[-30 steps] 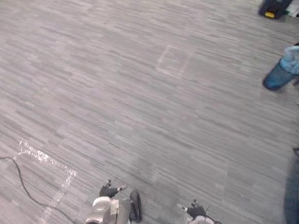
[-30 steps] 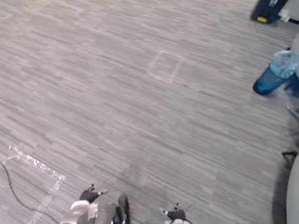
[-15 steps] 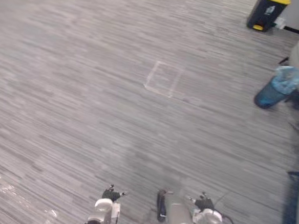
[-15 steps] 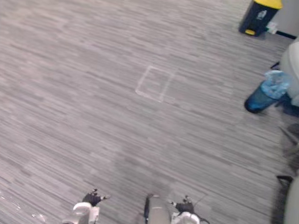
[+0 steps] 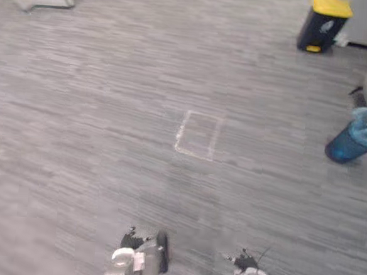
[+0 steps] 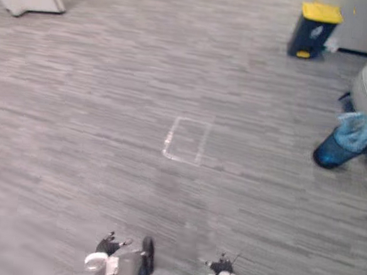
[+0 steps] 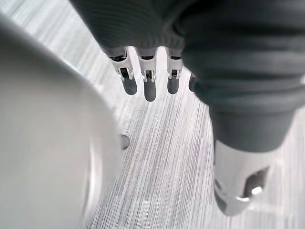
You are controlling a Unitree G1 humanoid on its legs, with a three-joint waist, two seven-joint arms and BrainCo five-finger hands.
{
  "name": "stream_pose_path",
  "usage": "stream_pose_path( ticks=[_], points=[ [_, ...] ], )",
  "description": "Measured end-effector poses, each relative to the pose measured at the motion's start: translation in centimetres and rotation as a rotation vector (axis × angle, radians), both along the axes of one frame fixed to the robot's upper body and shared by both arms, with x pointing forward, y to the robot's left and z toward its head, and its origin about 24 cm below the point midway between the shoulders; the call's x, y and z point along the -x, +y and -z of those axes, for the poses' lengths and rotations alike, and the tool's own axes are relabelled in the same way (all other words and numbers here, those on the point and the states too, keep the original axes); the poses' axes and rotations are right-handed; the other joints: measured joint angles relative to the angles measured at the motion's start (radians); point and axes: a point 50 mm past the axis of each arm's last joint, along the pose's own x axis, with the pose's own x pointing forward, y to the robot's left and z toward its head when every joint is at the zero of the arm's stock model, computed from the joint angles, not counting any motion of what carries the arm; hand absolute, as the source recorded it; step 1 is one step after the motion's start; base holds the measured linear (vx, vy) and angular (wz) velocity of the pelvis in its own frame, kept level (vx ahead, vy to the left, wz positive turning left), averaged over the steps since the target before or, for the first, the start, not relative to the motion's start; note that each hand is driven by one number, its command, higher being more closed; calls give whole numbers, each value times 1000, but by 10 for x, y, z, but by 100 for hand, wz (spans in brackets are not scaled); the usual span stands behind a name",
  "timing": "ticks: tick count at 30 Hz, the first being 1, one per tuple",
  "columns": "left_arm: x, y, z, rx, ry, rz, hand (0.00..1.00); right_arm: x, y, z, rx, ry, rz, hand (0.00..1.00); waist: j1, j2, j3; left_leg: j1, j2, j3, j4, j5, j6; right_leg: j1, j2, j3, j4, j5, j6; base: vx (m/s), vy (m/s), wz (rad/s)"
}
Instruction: Organize the slippers on the shoe rack
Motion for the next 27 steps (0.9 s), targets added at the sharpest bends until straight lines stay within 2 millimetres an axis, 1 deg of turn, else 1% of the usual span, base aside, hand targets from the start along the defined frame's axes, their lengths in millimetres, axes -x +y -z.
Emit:
stream_pose_path(
  ticks=[1,2,3,4,5,6,7,8,9,10,11,12,13,14,15,16,17,18,19,20,21,22,23,24,25,26,27],
  points=[
    [2,1,1,-1,8,0,0,0,1,0,-6,1,5,0,1,-6,3,34,-5,4,-25,-7,0,-35,2,8,94,41,51,649,188,-46],
    [7,3,4,-11,38,10,0,-3,-1,-1,0,-5,-2,0,-8,-5,6,131,-10,-1,-92,-30,2,-135,10,27,335,106,143,620,146,-33],
    [12,4,6,-20,69,35,0,-7,-2,-2,9,-17,-19,0,-15,-4,14,227,-16,-2,-139,-45,10,-197,11,3,482,66,74,602,125,-33],
    [11,3,7,-19,77,38,0,-9,-3,-3,15,-25,-25,0,-15,3,23,282,-15,-1,-169,-55,13,-221,12,-18,524,34,16,561,93,-40],
    [13,0,8,-13,89,38,0,-15,-6,-6,30,-51,-44,0,-11,27,32,382,1,5,-219,-91,14,-276,19,-72,558,-22,-75,421,48,-46],
    [14,0,8,-12,97,37,0,-20,-7,-9,41,-71,-63,0,-11,48,38,439,13,12,-241,-116,3,-327,34,-100,540,-56,-112,510,17,-40],
    [11,2,8,-18,93,41,0,-24,-6,-11,40,-90,-66,0,-18,46,38,473,18,19,-251,-126,-7,-381,44,-116,481,-78,-115,482,-53,-4],
    [4,4,5,-25,77,47,0,-29,-6,-13,41,-112,-68,0,-30,38,35,490,23,16,-250,-144,-19,-455,57,-129,363,-81,-115,590,-113,35],
    [-3,4,3,-30,59,59,0,-34,-7,-16,47,-130,-69,0,-48,29,38,508,30,9,-252,-168,-35,-505,66,-131,202,-36,-91,505,-143,49],
    [-6,4,1,-34,53,69,0,-34,-7,-16,48,-131,-70,0,-56,21,38,525,31,-2,-262,-181,-48,-518,66,-127,88,16,-78,549,-196,62],
    [-9,4,0,-43,48,83,0,-31,-11,-15,56,-122,-68,0,-71,2,38,576,25,-29,-299,-199,-66,-508,56,-148,-4,193,-105,592,-208,33],
    [-8,-2,2,-30,54,103,0,-31,-14,-15,64,-119,-58,0,-67,20,43,593,38,-44,-305,-183,-69,-507,69,-157,38,144,-113,679,-255,23],
    [-8,-5,2,-17,57,115,0,-27,-17,-13,66,-100,-34,0,-64,17,42,602,31,-57,-287,-145,-89,-519,63,-147,120,90,-145,550,-215,-5],
    [-8,-9,3,-7,56,116,0,-24,-21,-12,66,-85,-12,0,-70,16,42,610,30,-65,-246,-139,-100,-510,58,-151,154,47,-161,410,-194,-4],
    [-6,-12,3,0,60,116,0,-22,-22,-11,67,-79,-3,0,-70,20,40,605,35,-68,-215,-139,-102,-500,61,-151,160,30,-165,514,-238,-2],
    [-2,-12,5,12,64,89,0,-17,-24,-11,77,-73,8,0,-75,35,34,526,74,-81,9,-144,-152,-440,76,-157,128,0,-171,601,-249,10],
    [-5,-16,3,30,41,69,0,-15,-24,-11,81,-76,0,0,-77,42,35,398,128,-107,309,-84,-235,-367,98,-164,66,-6,-182,581,-225,12],
    [-6,-18,1,39,27,54,0,-14,-23,-12,82,-79,-6,0,-73,43,34,346,151,-112,427,-72,-250,-335,107,-165,43,-8,-187,452,-123,-19],
    [-7,-20,0,47,5,41,0,-16,-17,-11,80,-82,-38,0,-56,37,34,252,190,-92,648,-77,-240,-264,131,-147,0,-18,-206,424,-67,-64],
    [-3,-20,0,50,6,38,0,-17,-10,-10,70,-79,-72,0,-37,30,29,185,215,-59,742,-95,-210,-208,145,-111,-37,-29,-228,428,-30,-80],
    [-1,-20,1,49,10,34,0,-17,-6,-10,63,-80,-80,0,-32,27,26,158,222,-41,750,-107,-194,-183,147,-96,-51,-33,-236,443,31,-89],
    [-2,-17,-1,43,-8,30,0,-21,1,-11,49,-90,-95,0,-22,22,23,101,224,1,710,-137,-158,-127,147,-49,-93,-42,-248,462,91,-89],
    [-4,-17,-2,42,-17,24,0,-20,3,-10,43,-86,-90,0,-12,19,20,74,218,31,636,-162,-138,-95,141,-10,-118,-40,-243,470,115,-107],
    [-4,-16,-2,43,-19,19,0,-19,4,-9,39,-77,-86,0,3,20,18,58,208,49,549,-178,-129,-72,133,17,-132,-40,-240,512,173,-121],
    [-2,-15,-1,42,-10,18,0,-20,4,-9,30,-80,-64,0,10,24,17,44,166,40,372,-183,-127,-30,110,60,-163,-47,-228,541,228,-124],
    [-1,-16,-1,46,-6,18,0,-18,2,-8,28,-72,-46,0,10,26,15,36,105,-16,148,-157,-143,9,79,99,-195,-59,-207,554,254,-122],
    [1,-18,1,48,3,28,0,-15,0,-8,34,-63,-44,0,12,42,5,39,72,-83,-30,-100,-169,29,67,126,-220,-61,-197,551,319,-107]
  ],
)
